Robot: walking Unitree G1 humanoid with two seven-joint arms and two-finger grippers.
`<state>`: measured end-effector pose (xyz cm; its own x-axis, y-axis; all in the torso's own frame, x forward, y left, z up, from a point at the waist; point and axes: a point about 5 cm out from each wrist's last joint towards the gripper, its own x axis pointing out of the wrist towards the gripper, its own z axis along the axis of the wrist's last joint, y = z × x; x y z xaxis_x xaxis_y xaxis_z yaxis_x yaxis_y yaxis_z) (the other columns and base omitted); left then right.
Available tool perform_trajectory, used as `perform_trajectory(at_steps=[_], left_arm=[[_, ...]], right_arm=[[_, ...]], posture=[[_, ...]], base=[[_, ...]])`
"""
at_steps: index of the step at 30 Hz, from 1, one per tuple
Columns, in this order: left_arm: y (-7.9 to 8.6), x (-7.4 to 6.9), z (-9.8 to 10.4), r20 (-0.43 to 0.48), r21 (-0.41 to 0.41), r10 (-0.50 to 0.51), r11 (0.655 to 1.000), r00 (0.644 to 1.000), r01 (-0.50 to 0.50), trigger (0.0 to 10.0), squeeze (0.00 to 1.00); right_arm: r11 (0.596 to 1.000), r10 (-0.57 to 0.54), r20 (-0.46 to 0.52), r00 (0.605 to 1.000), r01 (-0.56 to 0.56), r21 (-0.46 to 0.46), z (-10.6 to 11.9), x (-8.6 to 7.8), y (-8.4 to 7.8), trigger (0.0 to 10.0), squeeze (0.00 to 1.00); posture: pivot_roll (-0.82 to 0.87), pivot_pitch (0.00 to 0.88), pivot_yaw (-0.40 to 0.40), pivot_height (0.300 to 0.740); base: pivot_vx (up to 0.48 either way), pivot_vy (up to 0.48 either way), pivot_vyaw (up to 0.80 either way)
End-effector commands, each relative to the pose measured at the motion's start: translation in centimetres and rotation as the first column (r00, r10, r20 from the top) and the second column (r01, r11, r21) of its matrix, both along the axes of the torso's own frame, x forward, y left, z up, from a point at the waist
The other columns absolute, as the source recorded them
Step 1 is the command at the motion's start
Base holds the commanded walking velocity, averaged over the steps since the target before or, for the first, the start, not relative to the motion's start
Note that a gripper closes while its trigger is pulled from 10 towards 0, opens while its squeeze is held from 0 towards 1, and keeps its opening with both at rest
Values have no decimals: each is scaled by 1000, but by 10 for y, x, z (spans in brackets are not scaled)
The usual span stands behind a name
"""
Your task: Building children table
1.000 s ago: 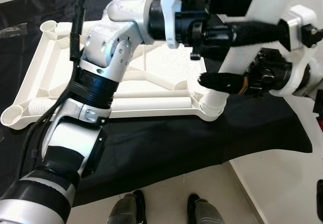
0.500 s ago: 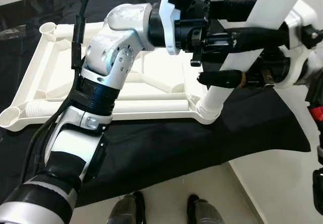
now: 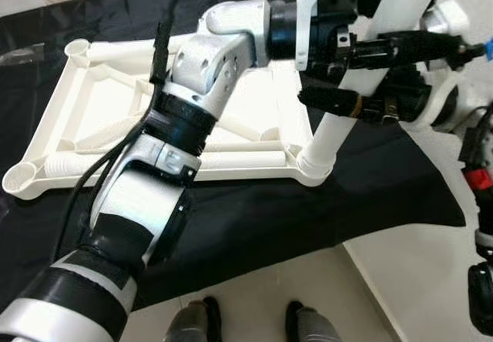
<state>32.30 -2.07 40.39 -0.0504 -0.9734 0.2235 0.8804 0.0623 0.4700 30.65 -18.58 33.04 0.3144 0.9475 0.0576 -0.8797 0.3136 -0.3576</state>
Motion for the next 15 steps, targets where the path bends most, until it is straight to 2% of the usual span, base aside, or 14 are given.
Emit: perform_trajectory(at_steps=[1,3,6,9,11,15], left_arm=[[-23,-9,8,23,5,32,999,999,-32,10000,1000],[-36,-15,18,42,-24,66,998,997,-65,10000,1000],[-42,-20,28,61,-58,99,994,993,-96,10000,1000],[-43,-24,33,75,-88,126,989,989,-119,10000,1000],[-42,-28,40,98,-139,191,975,977,-176,10000,1000],[-41,-30,46,110,-174,234,961,966,-213,10000,1000]], right_arm=[[990,16,-79,997,-27,-139,-30,4,24,0,0],[988,-11,-76,997,-1,-152,-29,4,24,0,0],[983,-71,-72,995,58,-177,-30,6,25,0,0],[974,-122,-72,990,106,-200,-33,7,27,0,0],[961,-186,-65,980,168,-220,-36,7,31,0,0],[952,-232,-66,970,213,-219,-37,5,33,0,0]], posture=[[-44,277,62,740],[-42,279,60,740],[-47,281,57,740],[-47,281,57,740],[-53,278,51,740],[-53,278,51,740]], base=[[0,0,0],[0,0,0],[0,0,0],[0,0,0],[0,0,0],[0,0,0]])
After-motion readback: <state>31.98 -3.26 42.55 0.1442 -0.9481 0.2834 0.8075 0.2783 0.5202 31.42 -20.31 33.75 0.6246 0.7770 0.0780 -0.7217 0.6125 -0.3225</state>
